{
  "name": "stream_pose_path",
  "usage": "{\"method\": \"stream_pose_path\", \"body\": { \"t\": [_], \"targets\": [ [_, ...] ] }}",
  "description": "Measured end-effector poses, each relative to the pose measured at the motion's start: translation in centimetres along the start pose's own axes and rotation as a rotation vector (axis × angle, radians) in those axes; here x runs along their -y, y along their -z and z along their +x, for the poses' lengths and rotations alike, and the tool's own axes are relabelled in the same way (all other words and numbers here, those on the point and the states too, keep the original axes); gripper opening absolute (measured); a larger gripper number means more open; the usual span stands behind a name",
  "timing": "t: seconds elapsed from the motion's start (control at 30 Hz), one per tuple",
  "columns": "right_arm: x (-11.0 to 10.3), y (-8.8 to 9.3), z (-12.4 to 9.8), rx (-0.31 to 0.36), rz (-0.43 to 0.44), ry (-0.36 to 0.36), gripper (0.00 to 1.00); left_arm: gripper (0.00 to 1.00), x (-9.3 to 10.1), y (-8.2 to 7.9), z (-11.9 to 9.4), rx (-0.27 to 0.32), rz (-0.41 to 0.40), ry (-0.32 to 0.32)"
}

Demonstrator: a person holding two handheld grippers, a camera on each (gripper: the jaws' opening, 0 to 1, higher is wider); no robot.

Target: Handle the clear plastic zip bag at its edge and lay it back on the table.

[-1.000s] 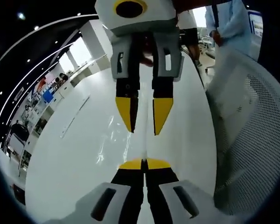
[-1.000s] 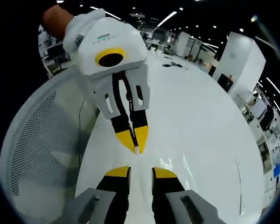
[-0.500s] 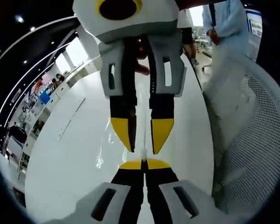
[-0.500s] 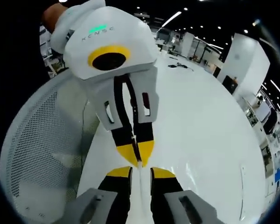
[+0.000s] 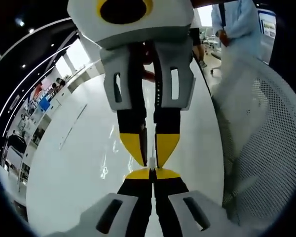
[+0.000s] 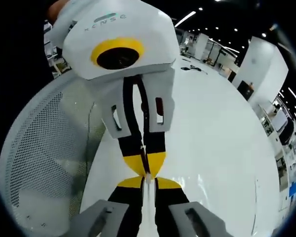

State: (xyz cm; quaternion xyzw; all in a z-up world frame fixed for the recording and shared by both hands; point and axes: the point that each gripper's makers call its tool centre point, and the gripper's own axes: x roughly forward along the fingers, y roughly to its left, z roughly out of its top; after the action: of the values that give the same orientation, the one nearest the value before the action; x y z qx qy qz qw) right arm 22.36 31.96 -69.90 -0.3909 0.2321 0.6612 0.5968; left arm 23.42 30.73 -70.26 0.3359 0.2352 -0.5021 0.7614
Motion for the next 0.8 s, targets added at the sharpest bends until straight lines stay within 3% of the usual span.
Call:
{"method": "stream_pose_path", "body": {
  "t": [0.3,0.33,0.37,0.43,0.8],
  "targets": [
    [-0.7,0.4,0.3,-0.034,-0.017,-0.007,0.0,0.0,0.6,0.1,0.2,-0.007,0.027,0.017],
    [-0.8,0.5,0.3,-0.044,0.012,-0.005,0.0,0.0,0.7,0.0,0.2,-0.008,0.026,0.018],
    [-1.1,0.6,0.4,-0.053,0.102,-0.023,0.0,0.0,0.8,0.1,0.2,-0.011,0.018,0.025],
    [-1.0,0.7,0.4,-0.066,0.15,-0.024,0.0,0.0,1.0,0.1,0.4,-0.013,0.013,0.029],
    [-1.3,1.7,0.8,-0.157,0.13,-0.032,0.0,0.0,1.2,0.4,0.7,-0.019,0.014,0.041]
  ]
}}
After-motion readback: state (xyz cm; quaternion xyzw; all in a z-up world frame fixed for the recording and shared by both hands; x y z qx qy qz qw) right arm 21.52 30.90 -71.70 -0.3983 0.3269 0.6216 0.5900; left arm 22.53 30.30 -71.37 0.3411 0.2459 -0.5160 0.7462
